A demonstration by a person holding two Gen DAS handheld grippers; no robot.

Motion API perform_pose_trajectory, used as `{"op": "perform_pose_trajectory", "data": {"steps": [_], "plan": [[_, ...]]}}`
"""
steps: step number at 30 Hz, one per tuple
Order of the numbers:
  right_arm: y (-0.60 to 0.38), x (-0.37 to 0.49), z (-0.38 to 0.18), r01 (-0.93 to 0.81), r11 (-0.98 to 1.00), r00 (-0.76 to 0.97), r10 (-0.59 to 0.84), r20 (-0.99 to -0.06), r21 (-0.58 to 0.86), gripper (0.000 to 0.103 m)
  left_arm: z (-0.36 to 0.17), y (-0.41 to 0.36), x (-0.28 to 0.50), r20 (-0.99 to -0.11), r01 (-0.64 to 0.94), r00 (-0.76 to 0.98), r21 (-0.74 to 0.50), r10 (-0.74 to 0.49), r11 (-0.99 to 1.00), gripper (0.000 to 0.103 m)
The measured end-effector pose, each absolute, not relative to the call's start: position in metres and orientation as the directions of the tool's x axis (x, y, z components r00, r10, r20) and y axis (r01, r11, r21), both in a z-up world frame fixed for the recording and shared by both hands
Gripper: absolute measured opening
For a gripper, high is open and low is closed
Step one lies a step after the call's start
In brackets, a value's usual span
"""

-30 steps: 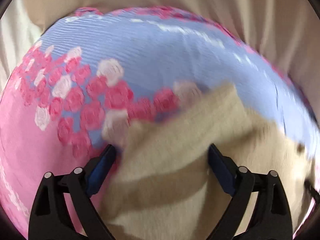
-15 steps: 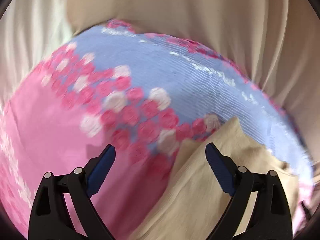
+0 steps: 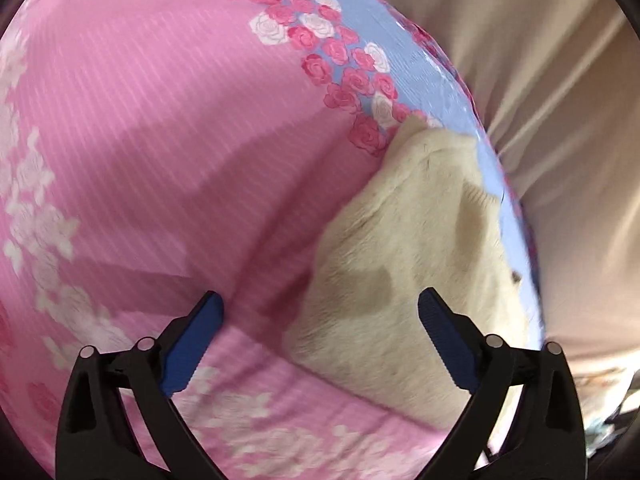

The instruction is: Fold small clothes

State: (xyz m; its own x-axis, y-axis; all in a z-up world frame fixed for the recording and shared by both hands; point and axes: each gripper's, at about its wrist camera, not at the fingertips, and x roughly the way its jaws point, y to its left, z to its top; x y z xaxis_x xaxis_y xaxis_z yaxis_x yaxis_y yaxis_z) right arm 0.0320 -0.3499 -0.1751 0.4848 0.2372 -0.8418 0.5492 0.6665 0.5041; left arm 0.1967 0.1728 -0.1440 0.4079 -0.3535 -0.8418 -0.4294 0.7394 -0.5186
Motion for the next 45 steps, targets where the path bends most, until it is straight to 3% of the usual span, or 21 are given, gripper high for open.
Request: {"op": "perform_pose_trajectory", "data": {"steps": [2, 4, 5, 6, 7, 8, 12, 17, 22, 25, 27, 29, 31, 33, 36, 37, 38, 39, 41, 43, 45], "plan": [[-0.346, 0.041, -0.177, 0.548, 0.616, 0.521, 0.278, -0.807, 0.565, 0.066, -0.148, 0.168, 0.201, -0.81, -0.426, 0.417, -0.574, -0.411, 0.699, 0.097], [-0.345, 0.05, -0.183, 0.571, 0.58, 0.526, 0.286, -0.801, 0.582, 0.066, -0.148, 0.162, 0.206, -0.822, -0.43, 0.415, -0.555, -0.39, 0.712, 0.095], [-0.347, 0.055, -0.186, 0.579, 0.556, 0.532, 0.297, -0.793, 0.596, 0.063, -0.147, 0.158, 0.209, -0.836, -0.423, 0.399, -0.531, -0.376, 0.734, 0.087], [-0.347, 0.059, -0.19, 0.594, 0.536, 0.53, 0.301, -0.793, 0.6, 0.053, -0.144, 0.154, 0.212, -0.854, -0.414, 0.383, -0.499, -0.351, 0.761, 0.058], [-0.348, 0.06, -0.191, 0.61, 0.514, 0.542, 0.284, -0.791, 0.603, 0.039, -0.145, 0.155, 0.214, -0.854, -0.408, 0.369, -0.504, -0.367, 0.762, 0.04], [-0.35, 0.063, -0.191, 0.601, 0.489, 0.558, 0.309, -0.77, 0.632, 0.017, -0.147, 0.157, 0.216, -0.854, -0.425, 0.352, -0.511, -0.384, 0.747, 0.024], [-0.349, 0.061, -0.16, 0.554, 0.523, 0.603, 0.285, -0.745, 0.648, 0.013, -0.13, 0.174, 0.204, -0.8, -0.469, 0.395, -0.599, -0.452, 0.649, 0.012], [-0.347, 0.032, -0.119, 0.504, 0.613, 0.61, 0.246, -0.753, 0.608, 0.012, -0.108, 0.173, 0.171, -0.809, -0.429, 0.333, -0.588, -0.485, 0.686, 0.011], [-0.349, 0.009, -0.174, 0.583, 0.62, 0.481, 0.258, -0.838, 0.525, 0.015, -0.149, 0.169, 0.142, -0.857, -0.468, 0.24, -0.513, -0.455, 0.719, 0.015], [-0.35, -0.001, -0.179, 0.601, 0.595, 0.488, 0.255, -0.835, 0.534, 0.025, -0.146, 0.172, 0.142, -0.852, -0.464, 0.264, -0.523, -0.452, 0.715, 0.025], [-0.352, -0.002, -0.168, 0.613, 0.603, 0.493, 0.212, -0.844, 0.51, 0.025, -0.141, 0.177, 0.143, -0.856, -0.462, 0.271, -0.516, -0.44, 0.721, 0.051], [-0.349, -0.002, -0.145, 0.598, 0.678, 0.481, 0.123, -0.868, 0.427, 0.026, -0.133, 0.183, 0.14, -0.862, -0.485, 0.299, -0.507, -0.411, 0.712, 0.056], [-0.33, 0.006, -0.118, 0.523, 0.796, 0.486, 0.016, -0.874, 0.305, 0.027, -0.126, 0.183, 0.141, -0.859, -0.466, 0.328, -0.509, -0.393, 0.724, 0.057], [-0.318, 0.014, -0.107, 0.468, 0.852, 0.49, -0.028, -0.871, 0.236, 0.035, -0.123, 0.174, 0.151, -0.878, -0.428, 0.317, -0.47, -0.358, 0.772, 0.058], [-0.314, 0.035, -0.111, 0.455, 0.878, 0.45, -0.084, -0.889, 0.147, 0.035, -0.122, 0.164, 0.16, -0.854, -0.316, 0.333, -0.501, -0.4, 0.806, 0.055], [-0.321, 0.037, -0.117, 0.48, 0.861, 0.441, -0.073, -0.895, 0.166, 0.036, -0.122, 0.164, 0.159, -0.843, -0.286, 0.334, -0.517, -0.422, 0.807, 0.049], [-0.331, 0.034, -0.12, 0.498, 0.846, 0.443, -0.058, -0.895, 0.191, 0.027, -0.122, 0.163, 0.16, -0.839, -0.253, 0.315, -0.526, -0.444, 0.812, 0.02], [-0.34, 0.03, -0.123, 0.507, 0.834, 0.449, -0.039, -0.893, 0.218, 0.013, -0.124, 0.162, 0.161, -0.86, -0.223, 0.281, -0.49, -0.426, 0.843, 0.01], [-0.357, 0.018, -0.131, 0.534, 0.81, 0.439, -0.018, -0.898, 0.244, 0.013, -0.127, 0.172, 0.159, -0.877, -0.25, 0.284, -0.458, -0.388, 0.853, 0.011], [-0.363, 0.003, -0.129, 0.548, 0.795, 0.442, -0.011, -0.897, 0.261, 0.014, -0.133, 0.187, 0.154, -0.874, -0.324, 0.266, -0.479, -0.408, 0.816, 0.018], [-0.347, 0.003, -0.112, 0.517, 0.838, 0.448, -0.089, -0.89, 0.176, 0.02, -0.126, 0.192, 0.148, -0.881, -0.359, 0.293, -0.462, -0.372, 0.811, 0.028]]}}
